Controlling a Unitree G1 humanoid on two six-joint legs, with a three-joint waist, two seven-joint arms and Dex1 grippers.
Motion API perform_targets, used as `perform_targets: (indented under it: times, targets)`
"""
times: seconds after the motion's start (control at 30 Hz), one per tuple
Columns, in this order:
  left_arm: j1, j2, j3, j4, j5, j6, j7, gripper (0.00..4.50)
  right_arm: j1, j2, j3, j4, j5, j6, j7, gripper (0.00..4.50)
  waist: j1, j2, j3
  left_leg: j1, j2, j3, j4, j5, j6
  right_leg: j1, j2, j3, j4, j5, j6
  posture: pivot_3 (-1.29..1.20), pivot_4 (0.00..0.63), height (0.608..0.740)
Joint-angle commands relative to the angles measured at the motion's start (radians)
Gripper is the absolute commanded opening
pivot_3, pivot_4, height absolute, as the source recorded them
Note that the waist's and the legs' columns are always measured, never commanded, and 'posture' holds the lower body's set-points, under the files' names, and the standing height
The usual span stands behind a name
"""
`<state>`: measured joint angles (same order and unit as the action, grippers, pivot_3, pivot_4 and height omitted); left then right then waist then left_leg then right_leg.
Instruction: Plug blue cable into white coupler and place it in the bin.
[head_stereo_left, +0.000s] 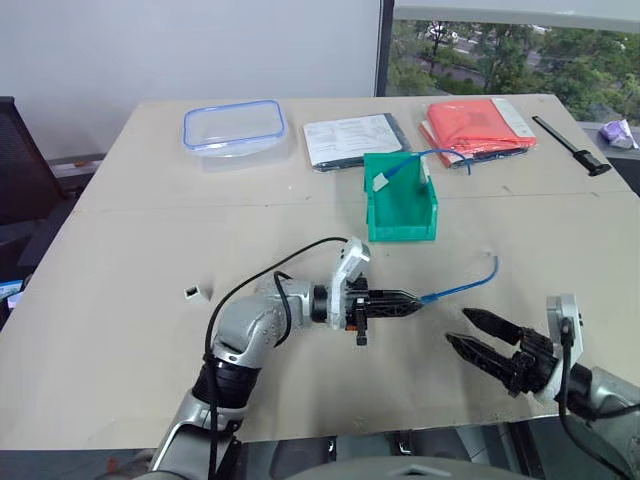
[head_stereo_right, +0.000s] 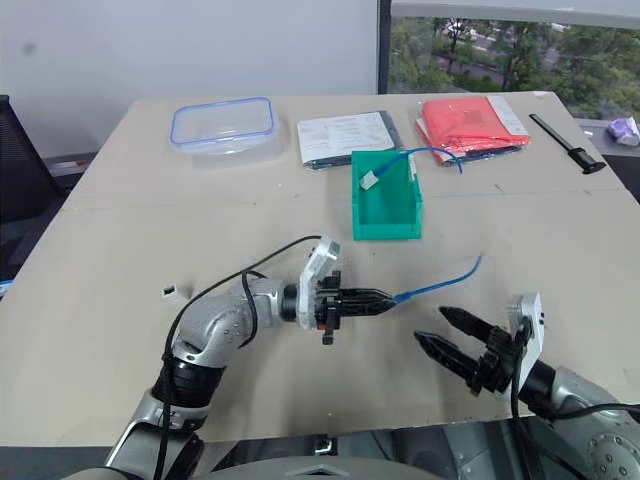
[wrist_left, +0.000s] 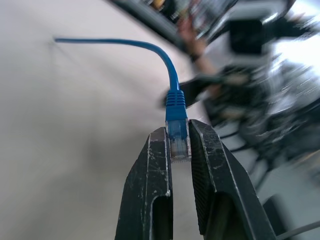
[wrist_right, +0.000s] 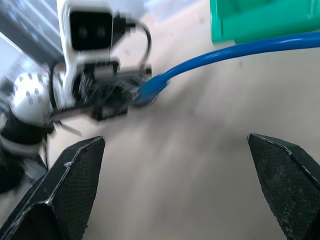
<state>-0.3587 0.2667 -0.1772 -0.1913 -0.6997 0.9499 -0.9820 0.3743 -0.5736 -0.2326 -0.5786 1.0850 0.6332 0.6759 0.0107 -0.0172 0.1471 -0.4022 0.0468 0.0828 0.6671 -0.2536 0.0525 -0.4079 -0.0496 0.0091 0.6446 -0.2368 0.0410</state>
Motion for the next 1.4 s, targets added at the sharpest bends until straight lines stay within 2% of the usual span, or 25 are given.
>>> perform_targets:
  times: [0.03, 0.27, 0.5, 0.6, 0.8, 0.87, 1.13, 1.17, 1.23, 1.3, 1.37, 1.4]
  targets:
    - [-0.014, -0.023, 0.028, -0.032, -0.077, 0.067, 0.043, 0.04, -0.037, 0.023, -0.019, -0.025, 0.11, 0.032, -0.063, 4.5, 0.001, 0.0, 0.0, 0.0, 0.0, 0.0, 0.0, 0.0, 0.0, 0.0, 0.0, 0.0, 0.0, 0.0, 0.0, 0.0, 0.15, 0.74]
    - [-0.029, -0.05, 0.026, -0.014, -0.119, 0.103, 0.071, 0.04, -0.097, 0.045, 0.003, -0.026, 0.189, 0.063, -0.097, 4.5, 0.003, 0.0, 0.0, -0.002, -0.003, -0.003, 0.0, 0.0, 0.0, 0.0, 0.0, -0.001, 0.0, 0.0, 0.0, 0.0, 0.15, 0.74]
    - [-0.043, -0.085, 0.036, 0.012, -0.148, 0.12, 0.087, 0.04, -0.116, 0.021, 0.003, -0.018, 0.222, 0.092, -0.079, 4.5, 0.002, 0.0, 0.0, -0.005, -0.005, -0.006, 0.002, 0.0, 0.0, -0.001, 0.0, -0.005, -0.001, 0.0, 0.0, 0.0, 0.15, 0.74]
    - [-0.043, -0.087, 0.041, 0.009, -0.166, 0.13, 0.091, 0.0, -0.125, 0.02, -0.002, -0.017, 0.236, 0.093, -0.077, 3.66, 0.002, 0.0, 0.0, -0.008, -0.005, -0.009, 0.003, 0.0, 0.0, -0.002, 0.0, -0.007, -0.001, 0.0, 0.0, 0.0, 0.15, 0.74]
    - [-0.031, -0.077, 0.046, -0.006, -0.2, 0.154, 0.1, 0.0, -0.135, 0.035, -0.007, -0.014, 0.263, 0.087, -0.079, 0.65, 0.002, 0.0, 0.0, -0.011, -0.006, -0.012, 0.003, 0.0, 0.0, -0.003, 0.0, -0.01, -0.001, 0.0, 0.0, 0.0, 0.15, 0.74]
    - [-0.028, -0.075, 0.053, -0.002, -0.214, 0.162, 0.103, 0.0, -0.137, 0.04, -0.01, -0.012, 0.287, 0.088, -0.076, 0.03, 0.002, 0.0, 0.0, -0.012, -0.006, -0.012, 0.003, 0.0, 0.0, -0.003, 0.0, -0.01, -0.001, 0.0, 0.0, 0.0, 0.15, 0.74]
    - [-0.018, -0.081, 0.091, -0.002, -0.312, 0.173, 0.062, 0.0, -0.143, 0.033, -0.018, -0.018, 0.367, 0.097, -0.059, 0.03, 0.002, 0.0, 0.0, -0.012, -0.006, -0.012, 0.003, 0.0, 0.0, -0.003, 0.0, -0.01, -0.001, 0.0, 0.0, 0.0, 0.15, 0.74]
    - [-0.014, -0.074, 0.087, -0.01, -0.314, 0.171, 0.056, 0.77, -0.147, 0.035, -0.019, -0.017, 0.374, 0.095, -0.064, 0.0, 0.002, 0.0, 0.0, -0.012, -0.006, -0.012, 0.003, 0.0, 0.0, -0.003, 0.0, -0.01, -0.001, 0.0, 0.0, 0.0, 0.15, 0.74]
    - [-0.008, -0.058, 0.075, -0.025, -0.295, 0.158, 0.065, 1.54, -0.156, 0.038, -0.021, -0.012, 0.377, 0.092, -0.071, 0.0, 0.001, 0.0, 0.0, -0.012, -0.006, -0.012, 0.003, 0.0, 0.0, -0.003, 0.0, -0.01, -0.001, 0.0, 0.0, 0.0, 0.15, 0.74]
    - [0.002, -0.032, 0.062, -0.054, -0.267, 0.128, 0.065, 2.6, -0.163, 0.04, -0.023, 0.0, 0.366, 0.086, -0.075, 0.0, 0.001, 0.0, 0.0, -0.011, -0.006, -0.012, 0.003, 0.0, 0.0, -0.003, 0.0, -0.01, -0.001, 0.0, 0.0, 0.0, 0.15, 0.74]
    - [0.029, 0.027, 0.031, -0.123, -0.206, 0.052, 0.025, 3.41, -0.169, 0.042, -0.028, 0.017, 0.343, 0.079, -0.085, 0.0, 0.001, 0.0, 0.0, -0.011, -0.006, -0.012, 0.003, 0.0, 0.0, -0.003, 0.0, -0.01, -0.001, 0.0, 0.0, 0.0, 0.15, 0.74]
    - [0.046, 0.059, 0.016, -0.158, -0.174, 0.014, 0.013, 3.41, -0.173, 0.043, -0.03, 0.027, 0.328, 0.074, -0.09, 0.0, -0.001, 0.0, 0.0, -0.011, -0.006, -0.012, 0.003, 0.0, 0.0, -0.003, 0.0, -0.01, -0.001, 0.0, 0.0, 0.0, 0.15, 0.74]
